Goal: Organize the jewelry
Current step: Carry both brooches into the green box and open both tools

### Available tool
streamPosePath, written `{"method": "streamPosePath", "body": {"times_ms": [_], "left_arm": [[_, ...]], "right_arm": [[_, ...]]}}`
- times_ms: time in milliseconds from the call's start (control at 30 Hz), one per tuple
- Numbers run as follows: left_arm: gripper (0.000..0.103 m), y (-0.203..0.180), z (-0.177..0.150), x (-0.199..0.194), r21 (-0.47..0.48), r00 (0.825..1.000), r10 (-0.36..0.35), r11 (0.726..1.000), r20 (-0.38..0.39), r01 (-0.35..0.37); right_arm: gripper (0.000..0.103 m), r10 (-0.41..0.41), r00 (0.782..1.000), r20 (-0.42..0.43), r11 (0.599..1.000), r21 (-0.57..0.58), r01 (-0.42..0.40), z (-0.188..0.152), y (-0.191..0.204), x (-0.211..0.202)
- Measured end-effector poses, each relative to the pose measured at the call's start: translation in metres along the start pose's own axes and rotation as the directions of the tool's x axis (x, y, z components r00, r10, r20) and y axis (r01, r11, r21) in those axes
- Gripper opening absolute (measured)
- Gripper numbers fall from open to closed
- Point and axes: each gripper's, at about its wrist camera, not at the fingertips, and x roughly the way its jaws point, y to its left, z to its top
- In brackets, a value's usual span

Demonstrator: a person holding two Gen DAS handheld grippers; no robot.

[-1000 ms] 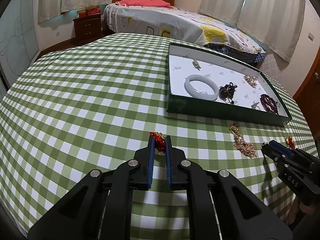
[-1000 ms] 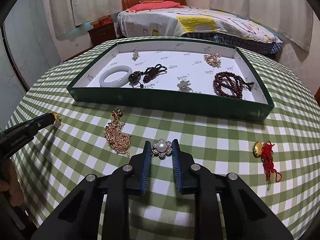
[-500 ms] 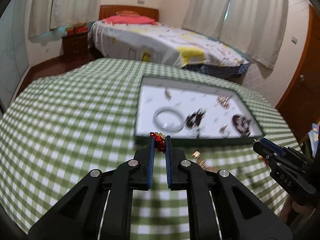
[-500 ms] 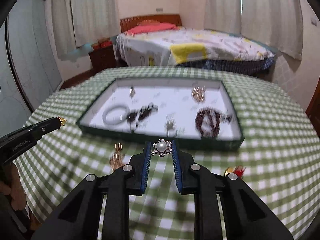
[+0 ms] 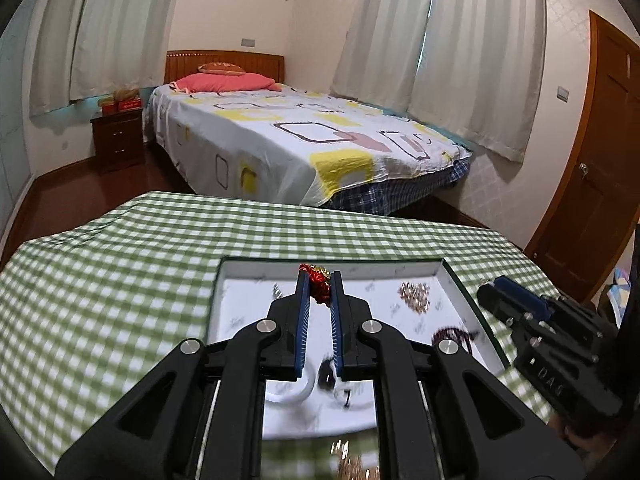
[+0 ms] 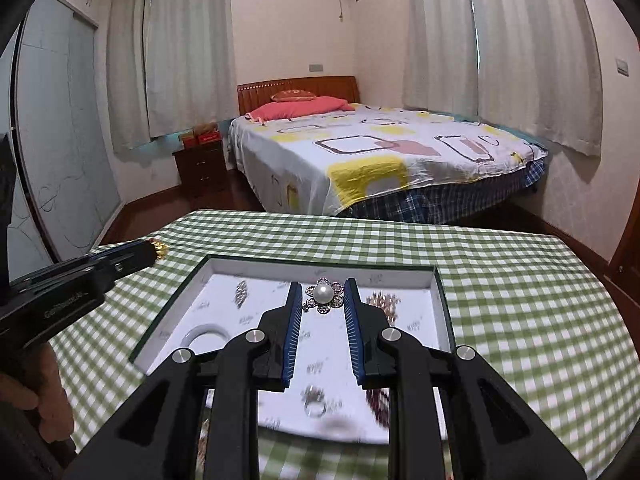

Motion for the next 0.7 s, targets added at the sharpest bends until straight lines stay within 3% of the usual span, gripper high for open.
{"method": "streamPosePath", "body": {"times_ms": [167,333,700], "left_arm": [[0.01,-0.007,-0.008,0.055,0.034,0.996,0.014,0.999,-0.087,-0.011],[0.01,-0.002,-0.026,0.104,0.024,0.976,0.012,1.0,-0.219,-0.007],[0.011,0.005,-0.04,0.144,0.024,0.936,0.022,1.0,-0.352,-0.015]], "right_arm": [[0.022,0.006,0.996,-0.092,1.0,0.015,-0.004,-0.01,-0.006,0.046],[0.022,0.012,0.981,-0.193,0.999,0.032,-0.006,-0.024,-0.01,0.082],[0.022,-0.002,0.952,-0.305,1.0,0.028,0.011,-0.039,-0.015,0.112]]}}
